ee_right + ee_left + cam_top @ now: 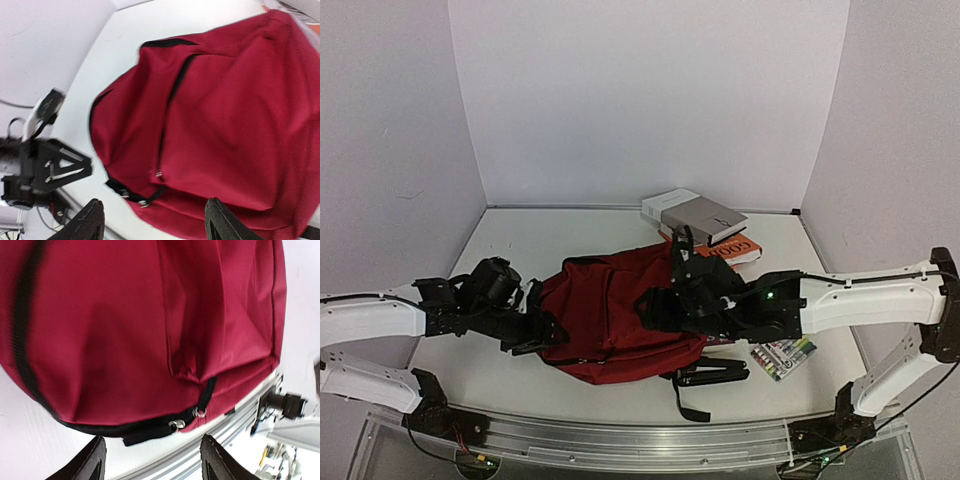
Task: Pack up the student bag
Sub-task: Unzip the student bag at the center of the board.
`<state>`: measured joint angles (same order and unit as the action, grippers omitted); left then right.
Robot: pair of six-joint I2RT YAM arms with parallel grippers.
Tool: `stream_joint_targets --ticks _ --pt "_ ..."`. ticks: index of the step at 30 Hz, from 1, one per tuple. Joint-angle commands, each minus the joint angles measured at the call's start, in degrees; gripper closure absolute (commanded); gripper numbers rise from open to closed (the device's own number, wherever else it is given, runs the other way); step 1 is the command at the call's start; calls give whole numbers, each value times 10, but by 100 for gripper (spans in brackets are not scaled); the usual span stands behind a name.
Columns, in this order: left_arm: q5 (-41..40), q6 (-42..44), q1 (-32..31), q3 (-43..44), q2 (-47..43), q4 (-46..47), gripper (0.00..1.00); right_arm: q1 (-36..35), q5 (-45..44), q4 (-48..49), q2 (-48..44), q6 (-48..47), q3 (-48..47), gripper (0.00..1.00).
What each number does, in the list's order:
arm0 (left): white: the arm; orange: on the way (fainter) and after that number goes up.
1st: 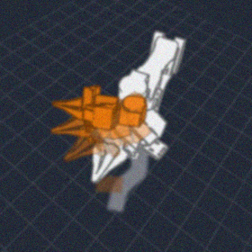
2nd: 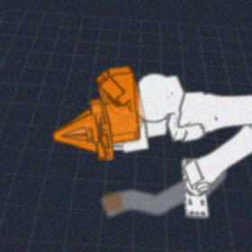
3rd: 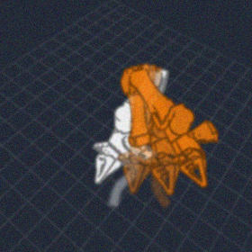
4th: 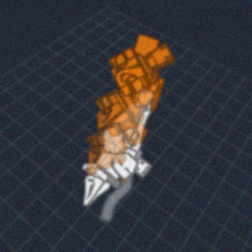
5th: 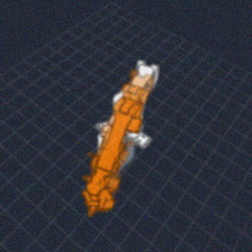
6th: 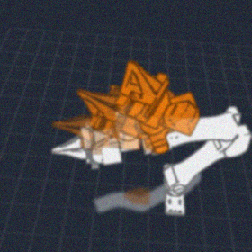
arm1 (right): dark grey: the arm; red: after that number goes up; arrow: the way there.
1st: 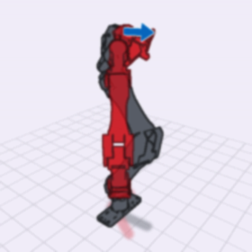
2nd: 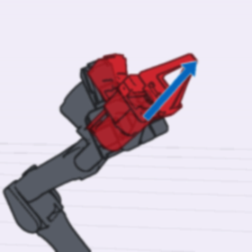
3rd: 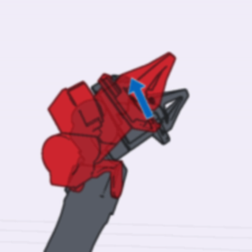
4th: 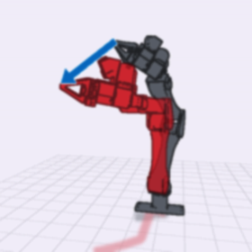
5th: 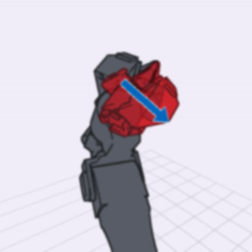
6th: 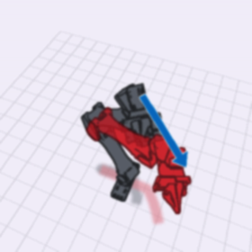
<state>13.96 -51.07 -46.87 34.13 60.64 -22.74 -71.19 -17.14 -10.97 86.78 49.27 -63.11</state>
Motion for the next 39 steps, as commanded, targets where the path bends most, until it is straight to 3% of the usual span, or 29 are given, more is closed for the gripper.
stream_joint_targets --ticks 1,8,17,25,31,39 --pt "-11 16 -62 52 55 -6 36 63 -36 -53 -87 54 61 29" --pt "-36 21 -105 66 90 -6 34 92 -15 -72 -160 110 159 23" --pt "-50 26 -106 69 93 -49 31 92 65 -23 -99 122 184 22" --pt "-78 3 -108 46 82 -52 35 92 83 9 -50 114 171 29" --pt "-96 -66 -106 0 50 30 37 92 85 14 -37 113 165 35" --pt "-86 -139 -100 -48 31 132 40 92 80 19 -37 116 171 55"
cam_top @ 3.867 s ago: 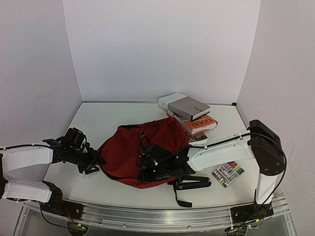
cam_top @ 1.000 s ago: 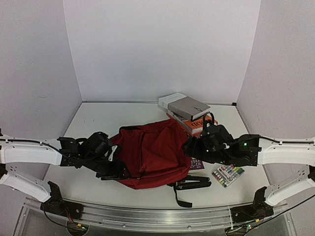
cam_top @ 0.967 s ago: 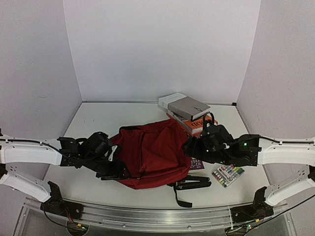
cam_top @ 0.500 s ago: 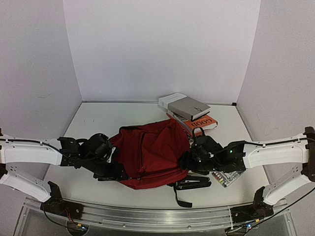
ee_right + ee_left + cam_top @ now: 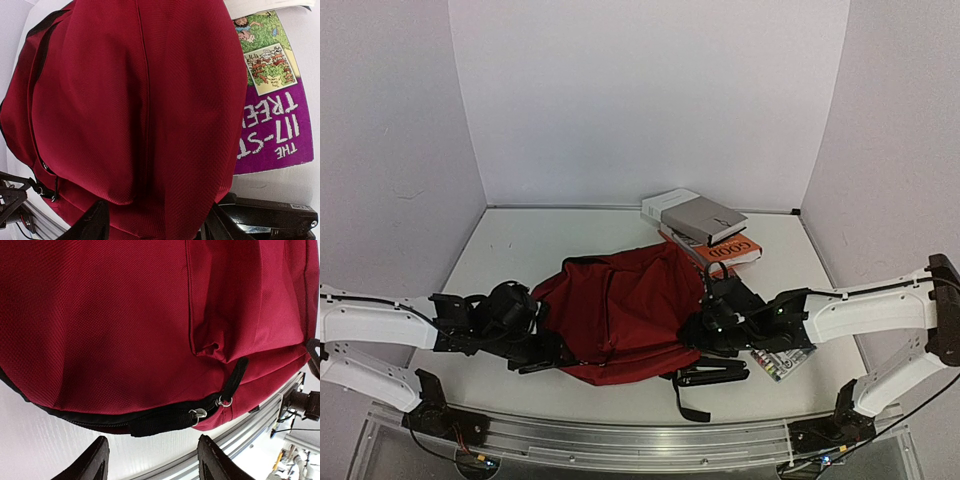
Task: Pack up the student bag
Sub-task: Unzip the student bag at the center of the board.
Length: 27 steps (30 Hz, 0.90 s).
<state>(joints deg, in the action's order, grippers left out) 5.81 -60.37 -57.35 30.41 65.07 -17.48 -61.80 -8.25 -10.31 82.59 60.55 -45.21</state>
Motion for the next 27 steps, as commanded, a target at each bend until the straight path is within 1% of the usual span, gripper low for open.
stream_joint_targets --ticks 1,5,9,14,19,21,27 --pt "-1 -53 8 -13 -11 84 41 -2 -9 12 5 4 -8 58" --pt "11 -80 22 -25 -5 95 43 -2 -12 13 4 6 -6 72" --pt "16 -105 26 -35 0 107 46 -2 -16 13 2 10 -2 82" --pt "-4 -112 27 -20 8 65 48 -2 -17 15 2 10 -5 86" --pt "-1 -110 37 -25 16 83 46 -2 -16 15 7 8 -8 87" --pt "-3 -108 43 -21 23 73 47 -2 -15 15 7 8 -9 88" --pt "-4 -101 51 -25 27 84 49 -2 -15 15 8 8 -10 90"
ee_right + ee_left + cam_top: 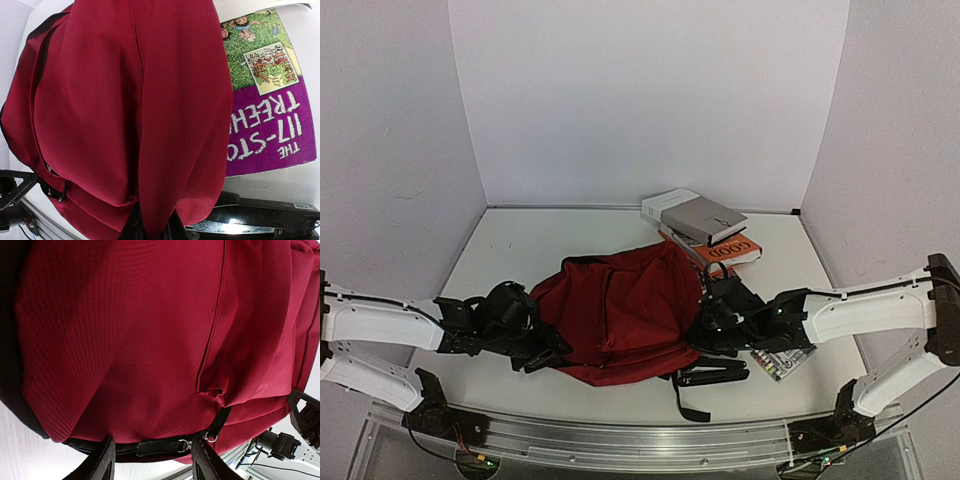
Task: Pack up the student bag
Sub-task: Unzip the student bag at the center of the board.
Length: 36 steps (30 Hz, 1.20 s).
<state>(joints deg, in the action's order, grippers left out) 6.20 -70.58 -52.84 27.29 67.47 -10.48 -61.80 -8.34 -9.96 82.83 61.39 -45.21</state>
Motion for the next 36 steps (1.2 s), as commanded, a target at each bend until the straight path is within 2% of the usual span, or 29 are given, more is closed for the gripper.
stream_joint_targets --ticks 1,20,25,31,36 --pt "-6 1 7 3 4 20 50 -2 -13 12 7 -1 -11 90" --pt "25 6 14 12 74 63 65 -2 -13 14 16 -4 -19 94" --pt "26 4 14 15 79 66 76 -2 -14 14 14 -4 -18 95" --pt "28 4 14 18 89 73 98 -2 -17 14 12 -4 -18 96" --pt "23 5 14 24 94 70 100 -2 -19 14 5 -4 -17 98"
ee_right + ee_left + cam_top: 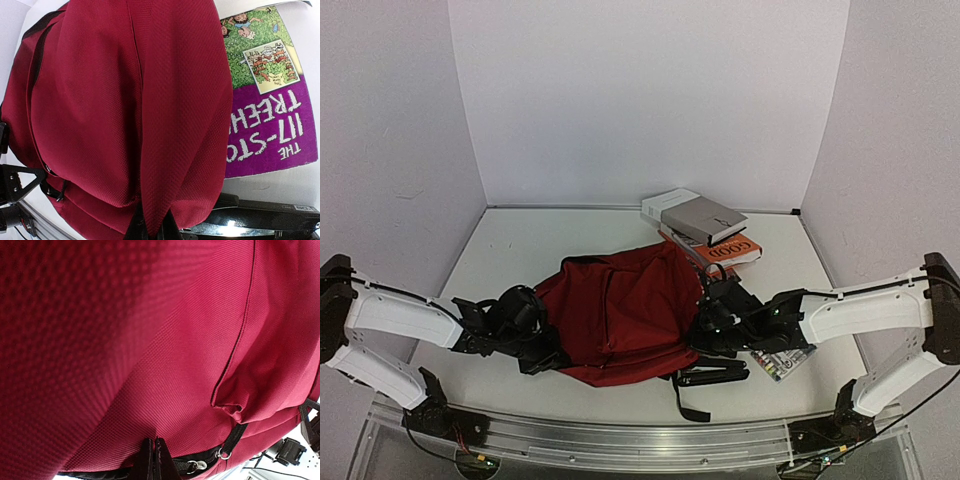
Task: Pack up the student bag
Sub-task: Unzip the student bag at the center of the board.
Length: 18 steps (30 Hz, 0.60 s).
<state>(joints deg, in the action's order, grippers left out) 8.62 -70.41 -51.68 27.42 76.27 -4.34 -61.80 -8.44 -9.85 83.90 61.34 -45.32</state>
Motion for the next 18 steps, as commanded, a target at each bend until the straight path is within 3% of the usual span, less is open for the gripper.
stream_joint_targets --ticks 1,10,18 --pt "-6 3 3 25 3 4 100 -2 -20 13 -8 -3 -16 98" --pt "-103 53 11 111 -60 -156 100 6 -105 -82 -43 -6 -45 100" --pt "-115 78 61 106 -128 -202 100 52 -124 -122 -66 -20 -33 100"
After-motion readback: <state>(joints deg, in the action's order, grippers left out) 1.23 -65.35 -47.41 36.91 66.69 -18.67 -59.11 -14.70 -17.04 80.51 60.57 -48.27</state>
